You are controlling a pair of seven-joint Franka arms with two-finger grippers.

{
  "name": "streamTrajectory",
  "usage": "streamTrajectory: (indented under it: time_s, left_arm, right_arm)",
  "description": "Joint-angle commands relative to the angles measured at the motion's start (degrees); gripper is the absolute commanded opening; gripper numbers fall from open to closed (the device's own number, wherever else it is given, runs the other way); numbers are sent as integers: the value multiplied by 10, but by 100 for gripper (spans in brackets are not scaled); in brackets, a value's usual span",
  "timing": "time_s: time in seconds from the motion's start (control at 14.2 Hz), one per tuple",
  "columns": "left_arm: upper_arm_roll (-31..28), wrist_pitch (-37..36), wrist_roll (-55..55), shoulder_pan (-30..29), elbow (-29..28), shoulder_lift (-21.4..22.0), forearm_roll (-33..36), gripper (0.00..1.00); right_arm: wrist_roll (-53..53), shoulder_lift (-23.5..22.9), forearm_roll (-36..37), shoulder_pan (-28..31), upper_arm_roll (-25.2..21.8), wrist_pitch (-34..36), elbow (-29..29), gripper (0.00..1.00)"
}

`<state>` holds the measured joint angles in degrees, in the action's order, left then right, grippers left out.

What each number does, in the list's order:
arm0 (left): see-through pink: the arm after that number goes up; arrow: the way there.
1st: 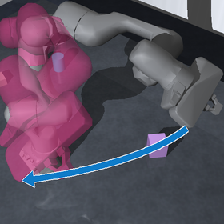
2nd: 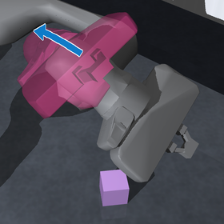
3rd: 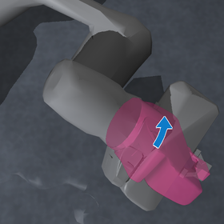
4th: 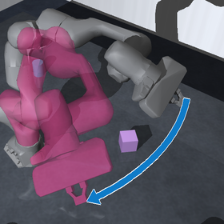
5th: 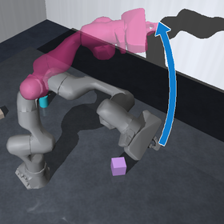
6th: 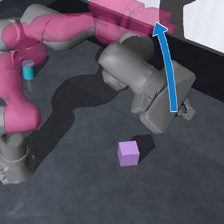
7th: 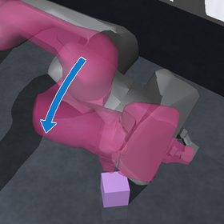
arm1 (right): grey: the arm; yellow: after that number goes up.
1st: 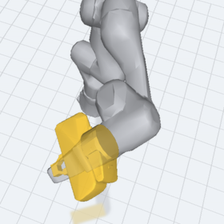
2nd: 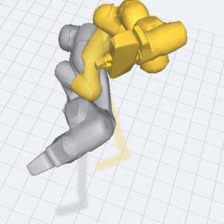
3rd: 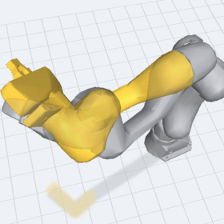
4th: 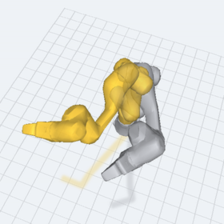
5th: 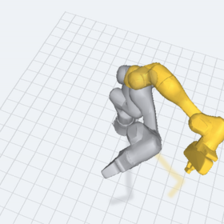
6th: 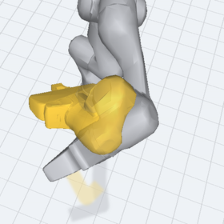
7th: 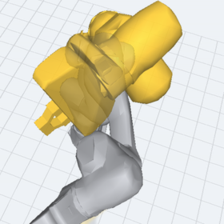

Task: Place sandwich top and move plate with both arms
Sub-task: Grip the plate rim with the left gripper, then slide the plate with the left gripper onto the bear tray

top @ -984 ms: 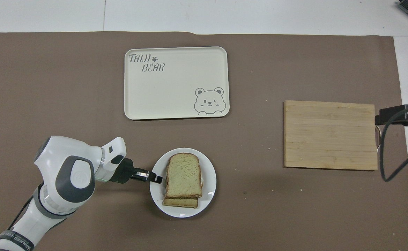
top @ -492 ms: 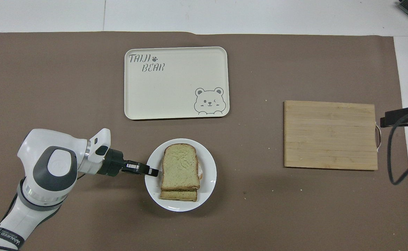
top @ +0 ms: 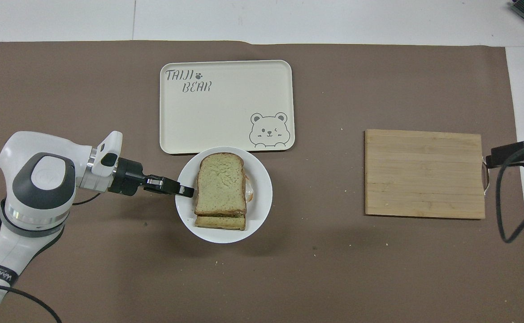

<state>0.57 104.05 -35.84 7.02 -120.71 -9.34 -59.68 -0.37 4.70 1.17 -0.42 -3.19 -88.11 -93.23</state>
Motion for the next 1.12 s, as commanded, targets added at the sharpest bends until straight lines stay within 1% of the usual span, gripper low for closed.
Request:
streamTrajectory:
  time_s: [0.0,0.14,0.28,0.49,0.63,0.7,0.77,0.98,1.05]
  left_arm:
    - [4,-25,-2,-13,76,-43,-13,0]
    - [4,-36,34,-24,152,-85,-10,0]
    - [4,-72,98,-31,230,-123,-8,0]
    - [4,-72,150,-31,287,-153,-9,0]
    - [4,-74,195,-30,355,-189,-8,0]
    - [6,-73,213,-30,379,-203,-7,0]
    - [8,-71,218,-30,396,-221,-7,0]
    - [10,-75,216,-38,469,-302,-8,0]
    - [11,-68,215,-38,480,-311,-6,0]
  right_arm:
    - [11,-7,10,-25,-16,21,16,100]
    - [12,-7,9,-40,-33,19,16,100]
    - [12,-7,9,-43,-38,19,16,100]
    - [9,-1,11,-44,-37,21,16,100]
    - [7,5,9,-41,-34,20,16,100]
    - [5,6,9,-41,-34,17,15,100]
    - [3,6,9,-40,-34,16,13,100]
    - [0,10,9,-39,-34,13,8,100]
    - [0,11,9,-39,-34,13,8,100]
